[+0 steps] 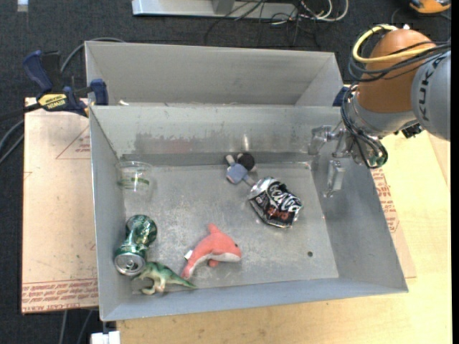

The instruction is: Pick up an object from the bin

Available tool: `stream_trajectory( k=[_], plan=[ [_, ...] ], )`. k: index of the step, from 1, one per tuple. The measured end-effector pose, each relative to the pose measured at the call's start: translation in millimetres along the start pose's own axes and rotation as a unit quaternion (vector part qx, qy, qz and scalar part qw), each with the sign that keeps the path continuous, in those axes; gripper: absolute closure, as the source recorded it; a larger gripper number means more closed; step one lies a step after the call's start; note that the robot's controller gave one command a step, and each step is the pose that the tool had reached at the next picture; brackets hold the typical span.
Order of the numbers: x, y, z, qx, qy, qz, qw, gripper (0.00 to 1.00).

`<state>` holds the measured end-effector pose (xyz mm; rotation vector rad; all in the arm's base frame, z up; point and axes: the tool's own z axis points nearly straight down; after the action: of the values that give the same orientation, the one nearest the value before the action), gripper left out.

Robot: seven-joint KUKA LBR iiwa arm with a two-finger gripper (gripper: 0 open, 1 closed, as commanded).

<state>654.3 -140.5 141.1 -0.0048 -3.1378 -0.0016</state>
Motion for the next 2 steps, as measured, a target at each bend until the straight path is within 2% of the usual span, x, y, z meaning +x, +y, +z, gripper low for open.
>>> stream_trajectory(
  k=[1, 2],
  plan=[
    [-1.4, 1, -5, 0.001, -0.0033, -0.002, 1.0000, 0.00],
    [71.9, 43, 73, -0.001, 0.0038, 0.092, 0.9957, 0.00]
  ],
)
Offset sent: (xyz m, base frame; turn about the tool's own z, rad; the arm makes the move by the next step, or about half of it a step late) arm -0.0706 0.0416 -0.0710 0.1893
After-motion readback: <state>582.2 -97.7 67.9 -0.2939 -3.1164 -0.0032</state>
